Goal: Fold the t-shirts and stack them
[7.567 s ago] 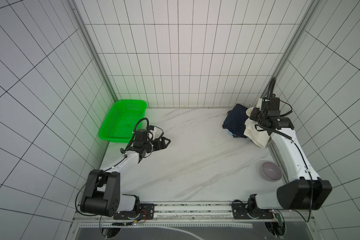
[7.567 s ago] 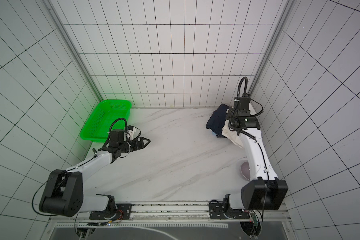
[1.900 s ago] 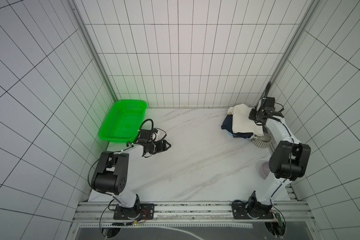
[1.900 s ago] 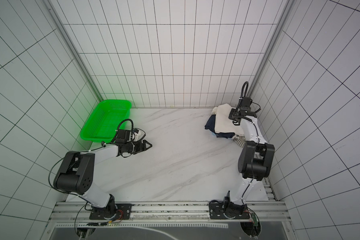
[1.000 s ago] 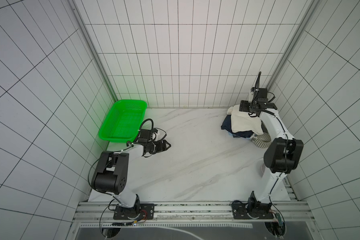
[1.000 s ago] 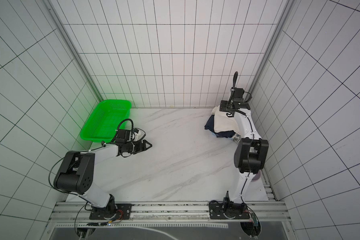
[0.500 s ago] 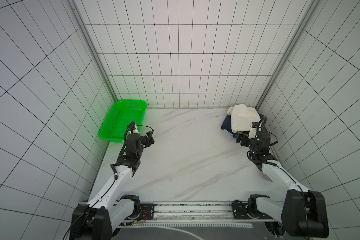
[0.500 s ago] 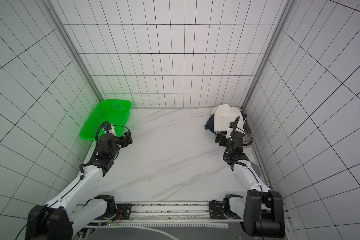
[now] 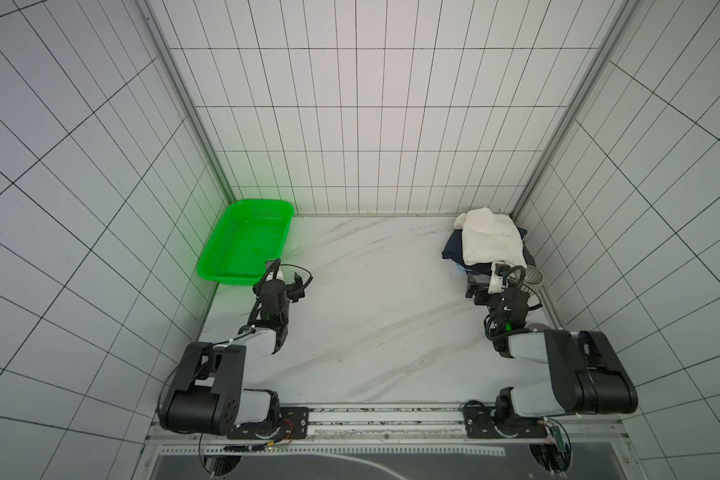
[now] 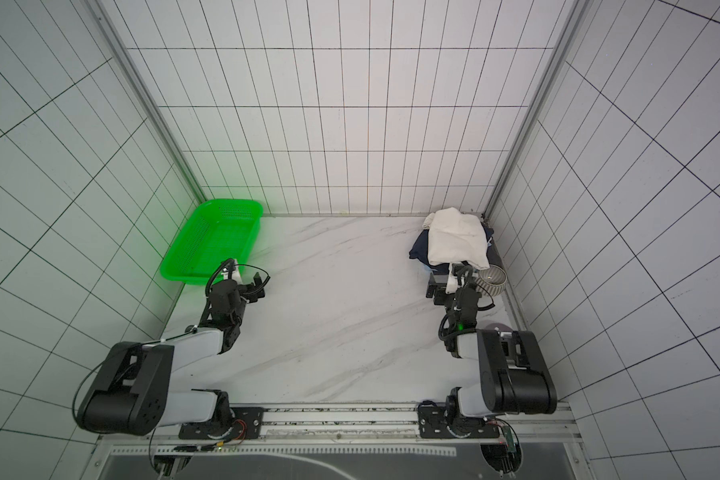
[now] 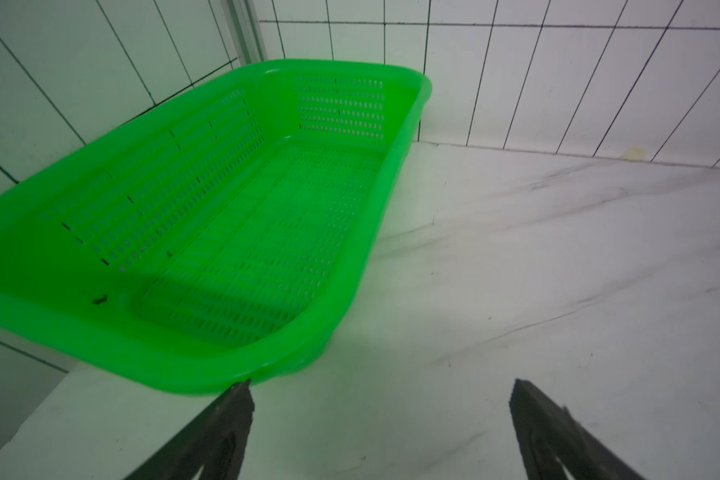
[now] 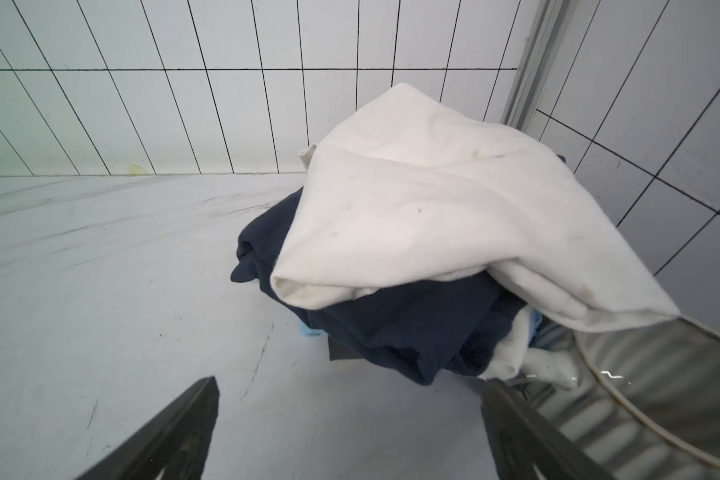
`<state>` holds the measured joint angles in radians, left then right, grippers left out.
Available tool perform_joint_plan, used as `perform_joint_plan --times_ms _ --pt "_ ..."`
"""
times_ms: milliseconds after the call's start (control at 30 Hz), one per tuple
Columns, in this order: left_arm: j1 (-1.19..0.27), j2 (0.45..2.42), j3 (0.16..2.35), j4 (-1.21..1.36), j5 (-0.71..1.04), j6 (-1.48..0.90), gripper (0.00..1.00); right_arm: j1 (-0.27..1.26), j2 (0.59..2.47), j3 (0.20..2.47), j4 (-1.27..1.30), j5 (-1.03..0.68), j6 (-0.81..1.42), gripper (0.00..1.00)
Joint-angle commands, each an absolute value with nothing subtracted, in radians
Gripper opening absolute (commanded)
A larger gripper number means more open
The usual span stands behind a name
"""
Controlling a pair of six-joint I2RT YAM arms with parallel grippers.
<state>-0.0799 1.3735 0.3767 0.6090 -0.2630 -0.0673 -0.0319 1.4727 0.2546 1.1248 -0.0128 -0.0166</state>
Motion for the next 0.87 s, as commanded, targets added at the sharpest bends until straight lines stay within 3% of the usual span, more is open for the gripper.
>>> perform_joint_plan --times_ms 0,33,67,167,267,367,533,833 --pt "-0.071 1.475 0.338 0.909 -0.158 0.0 0.97 -0.032 1.547 0.231 1.276 0.087 0.002 0.99" --pt "-0.068 1.55 0.317 1.048 -0.18 -0.007 0.98 -0.039 1.523 0.274 1.186 0.083 0.009 1.0" --pt "-0.066 1.613 0.311 1.158 -0.186 -0.003 0.98 -0.033 1.562 0.252 1.308 0.089 0.0 1.0" --pt "-0.072 1.547 0.395 0.869 -0.142 0.011 0.97 -0.036 1.546 0.262 1.249 0.084 0.002 0.99" --pt "-0.08 1.607 0.345 1.08 -0.152 0.034 0.97 -0.035 1.536 0.266 1.212 0.082 0.003 0.99" --pt "-0.081 1.553 0.388 0.897 -0.153 0.023 0.97 -0.032 1.548 0.251 1.264 0.091 -0.004 0.99" --pt "-0.081 1.578 0.359 0.998 -0.15 0.029 0.98 -0.032 1.546 0.256 1.253 0.091 -0.001 0.99" --pt "-0.081 1.556 0.38 0.923 -0.151 0.024 0.97 -0.034 1.547 0.256 1.258 0.086 0.0 0.99"
